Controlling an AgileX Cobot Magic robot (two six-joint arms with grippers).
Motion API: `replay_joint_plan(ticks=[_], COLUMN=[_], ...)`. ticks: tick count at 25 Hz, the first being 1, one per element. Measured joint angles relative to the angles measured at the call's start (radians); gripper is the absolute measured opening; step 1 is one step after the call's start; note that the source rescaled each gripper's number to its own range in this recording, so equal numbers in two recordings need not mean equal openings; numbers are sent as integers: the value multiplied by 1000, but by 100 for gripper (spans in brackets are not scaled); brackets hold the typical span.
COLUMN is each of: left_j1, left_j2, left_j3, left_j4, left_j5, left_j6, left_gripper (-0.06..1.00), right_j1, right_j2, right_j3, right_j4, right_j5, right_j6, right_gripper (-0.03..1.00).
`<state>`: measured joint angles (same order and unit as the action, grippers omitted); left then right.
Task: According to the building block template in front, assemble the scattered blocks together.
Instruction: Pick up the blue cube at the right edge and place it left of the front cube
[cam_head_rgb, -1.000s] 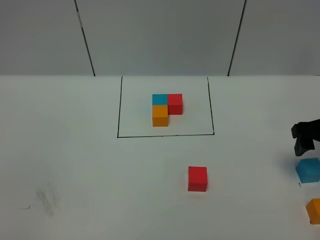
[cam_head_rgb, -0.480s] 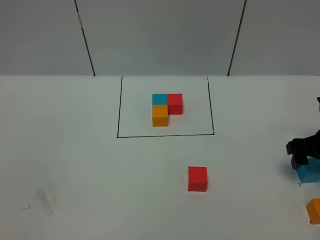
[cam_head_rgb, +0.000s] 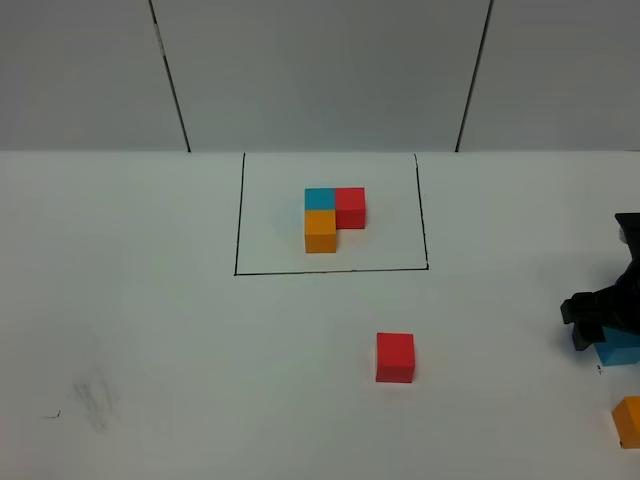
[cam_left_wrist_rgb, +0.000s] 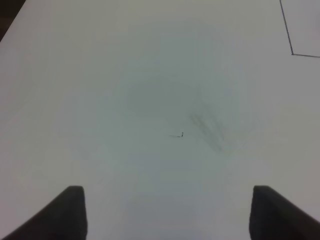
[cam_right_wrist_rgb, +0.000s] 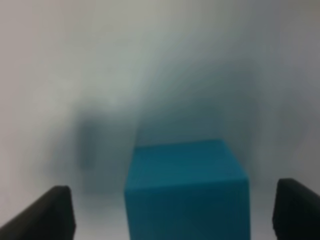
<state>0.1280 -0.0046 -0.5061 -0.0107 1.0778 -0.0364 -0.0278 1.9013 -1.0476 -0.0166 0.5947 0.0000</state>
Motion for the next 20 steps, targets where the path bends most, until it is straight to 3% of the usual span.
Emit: replay_joint_plan(ticks=[4, 7, 12, 16, 20], left_j1=[0, 0, 0, 0, 0], left_j2=[0, 0, 0, 0, 0], left_j3=[0, 0, 0, 0, 0], left_j4=[0, 0, -1, -1, -1], left_j5=[0, 0, 0, 0, 0], left_j6=[0, 0, 0, 0, 0], left_gripper=[50, 50, 50, 50, 50], right_j1=[0, 0, -3, 17, 143], right_j2=[18, 42, 40, -19, -104], right_j3=[0, 0, -7, -77, -208], right_j4=[-1, -1, 0, -1, -18], right_j5=[-26, -24, 9, 180, 343], right_j6=[-45, -72, -150, -227, -369], right_gripper=[52, 20, 22, 22, 22])
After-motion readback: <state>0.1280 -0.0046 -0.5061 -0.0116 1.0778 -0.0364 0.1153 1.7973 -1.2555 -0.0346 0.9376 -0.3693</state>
